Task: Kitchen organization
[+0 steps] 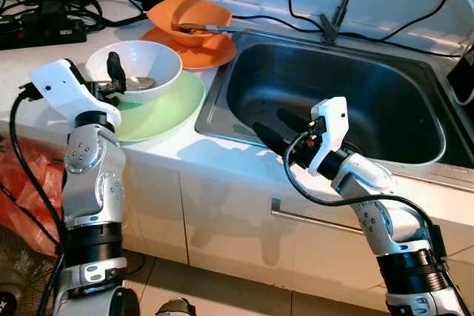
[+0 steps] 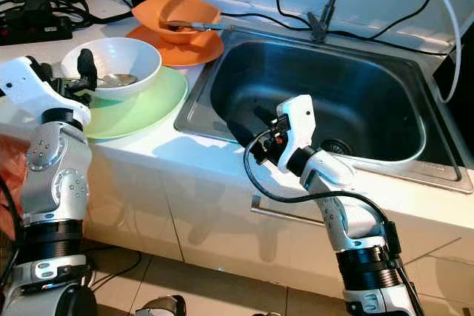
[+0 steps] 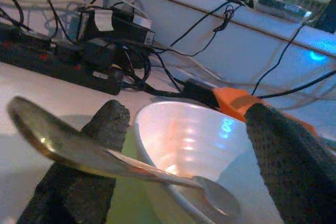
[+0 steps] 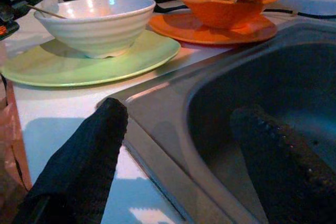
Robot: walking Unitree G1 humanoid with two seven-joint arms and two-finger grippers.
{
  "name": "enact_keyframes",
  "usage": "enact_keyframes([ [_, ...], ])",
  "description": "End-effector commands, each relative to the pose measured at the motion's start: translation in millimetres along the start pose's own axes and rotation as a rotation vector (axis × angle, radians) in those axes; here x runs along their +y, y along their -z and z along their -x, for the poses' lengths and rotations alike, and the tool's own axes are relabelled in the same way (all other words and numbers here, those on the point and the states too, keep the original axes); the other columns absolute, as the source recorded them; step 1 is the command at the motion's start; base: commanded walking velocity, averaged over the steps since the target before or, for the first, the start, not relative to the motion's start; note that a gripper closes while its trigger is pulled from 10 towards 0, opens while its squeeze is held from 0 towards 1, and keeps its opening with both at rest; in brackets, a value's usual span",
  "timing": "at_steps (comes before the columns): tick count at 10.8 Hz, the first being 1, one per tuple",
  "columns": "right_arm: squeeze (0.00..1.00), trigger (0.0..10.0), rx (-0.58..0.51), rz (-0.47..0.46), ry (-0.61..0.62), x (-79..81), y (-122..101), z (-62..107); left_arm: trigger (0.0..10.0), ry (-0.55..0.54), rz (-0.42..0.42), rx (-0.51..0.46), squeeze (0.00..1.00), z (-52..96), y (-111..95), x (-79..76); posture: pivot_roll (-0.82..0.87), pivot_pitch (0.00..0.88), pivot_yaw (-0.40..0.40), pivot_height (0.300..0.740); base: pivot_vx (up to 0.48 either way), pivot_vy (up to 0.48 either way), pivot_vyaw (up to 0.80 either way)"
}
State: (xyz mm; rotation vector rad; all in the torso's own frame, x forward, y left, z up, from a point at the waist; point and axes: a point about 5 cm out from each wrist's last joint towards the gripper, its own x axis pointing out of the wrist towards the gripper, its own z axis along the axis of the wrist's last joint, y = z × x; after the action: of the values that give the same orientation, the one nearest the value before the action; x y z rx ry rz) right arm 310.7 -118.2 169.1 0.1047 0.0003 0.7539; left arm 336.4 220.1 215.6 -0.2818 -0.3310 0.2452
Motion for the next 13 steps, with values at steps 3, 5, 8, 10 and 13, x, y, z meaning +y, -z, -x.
enact_keyframes([
  [3,0.00,10.0,-0.005,-0.004,0.007,-2.7,-3.2,0.7,0.0,-0.061,0.143,0.019,0.00,-5.2,-1.8,-0.1,0.09,0.065,-0.065,0.740,0.000,0.000,0.00],
  [5,0.00,10.0,-0.002,-0.010,0.009,-2.8,-2.5,1.2,0.0,-0.083,0.188,0.024,0.00,-6.3,-4.4,-0.7,0.09,0.065,-0.067,0.740,0.000,0.000,0.00],
  [8,0.00,10.0,-0.003,-0.007,0.015,-3.9,-3.3,-0.3,0.0,-0.096,0.248,0.019,0.00,-6.1,-7.2,1.0,0.09,0.066,-0.067,0.740,0.000,0.000,0.00],
  [10,0.00,10.0,-0.003,-0.008,0.020,-3.6,-2.5,-0.1,0.0,-0.095,0.265,0.016,0.00,-5.9,-10.4,-0.2,0.09,0.067,-0.064,0.740,0.000,0.000,0.00],
  [13,0.00,10.0,-0.003,-0.008,0.025,-3.7,-1.8,0.0,0.0,-0.101,0.293,0.027,0.00,-7.0,-9.5,0.5,0.09,0.067,-0.058,0.740,0.000,0.000,0.00],
])
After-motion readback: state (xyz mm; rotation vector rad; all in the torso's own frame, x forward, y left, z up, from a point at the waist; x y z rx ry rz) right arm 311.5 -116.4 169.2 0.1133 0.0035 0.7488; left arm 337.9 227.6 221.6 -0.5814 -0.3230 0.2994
